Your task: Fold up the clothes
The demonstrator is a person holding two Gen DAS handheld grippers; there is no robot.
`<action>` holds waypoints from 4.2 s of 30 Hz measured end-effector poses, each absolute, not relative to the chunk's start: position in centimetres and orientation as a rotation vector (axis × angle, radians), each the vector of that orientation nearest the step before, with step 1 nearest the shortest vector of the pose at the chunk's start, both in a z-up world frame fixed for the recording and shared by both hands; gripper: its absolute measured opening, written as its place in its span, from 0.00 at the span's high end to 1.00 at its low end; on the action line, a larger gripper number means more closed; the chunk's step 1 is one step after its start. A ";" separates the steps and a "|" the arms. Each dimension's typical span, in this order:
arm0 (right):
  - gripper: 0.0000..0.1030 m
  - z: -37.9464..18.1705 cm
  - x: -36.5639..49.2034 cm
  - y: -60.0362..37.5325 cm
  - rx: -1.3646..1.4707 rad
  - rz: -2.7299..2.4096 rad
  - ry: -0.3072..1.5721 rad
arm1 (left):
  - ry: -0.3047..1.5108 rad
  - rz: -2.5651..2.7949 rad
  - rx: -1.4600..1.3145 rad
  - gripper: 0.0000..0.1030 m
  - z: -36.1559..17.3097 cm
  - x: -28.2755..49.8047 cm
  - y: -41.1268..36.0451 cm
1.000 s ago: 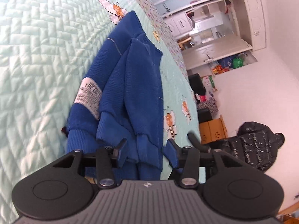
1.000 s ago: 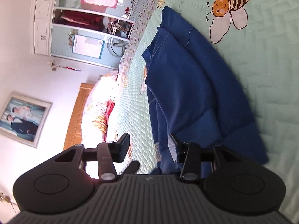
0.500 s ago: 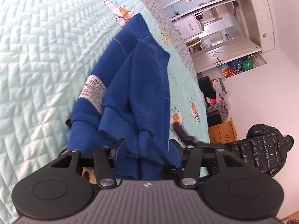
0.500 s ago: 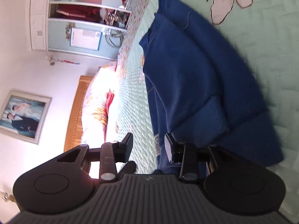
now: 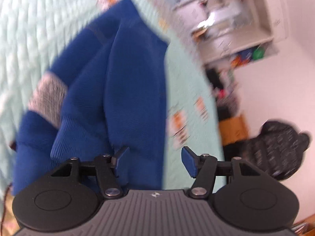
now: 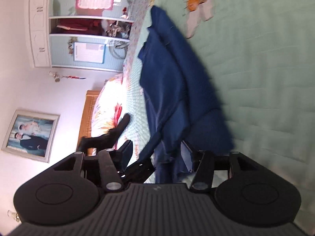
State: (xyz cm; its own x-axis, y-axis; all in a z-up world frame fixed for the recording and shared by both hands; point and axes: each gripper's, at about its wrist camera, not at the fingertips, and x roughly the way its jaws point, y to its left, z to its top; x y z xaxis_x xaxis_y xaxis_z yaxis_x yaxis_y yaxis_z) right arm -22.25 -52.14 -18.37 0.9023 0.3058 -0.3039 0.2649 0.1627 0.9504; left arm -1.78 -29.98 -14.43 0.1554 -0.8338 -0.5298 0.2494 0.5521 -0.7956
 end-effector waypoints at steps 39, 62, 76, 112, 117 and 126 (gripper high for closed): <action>0.21 -16.4 -24.2 -53.6 1.384 0.057 0.417 | 1.003 -0.712 -0.572 0.34 -9.7 -3.2 -21.0; 0.20 -18.1 -21.7 -55.7 1.269 -0.022 0.618 | 1.166 -0.676 -0.633 0.34 -15.2 0.5 -18.6; 0.20 -18.9 -17.5 -56.5 1.291 0.129 0.679 | 1.254 -0.888 -0.643 0.09 -16.5 3.2 -21.8; 0.77 -19.4 -16.8 -55.5 1.181 0.192 0.717 | 1.219 -0.900 -0.353 0.69 -15.2 2.6 -25.8; 0.77 -19.0 -17.0 -55.4 1.161 0.187 0.718 | 1.185 -0.898 -0.255 0.73 -13.7 2.0 -26.7; 0.77 -16.4 -16.8 -55.0 1.153 0.200 0.662 | 1.131 -0.909 -0.267 0.77 -11.8 1.2 -25.9</action>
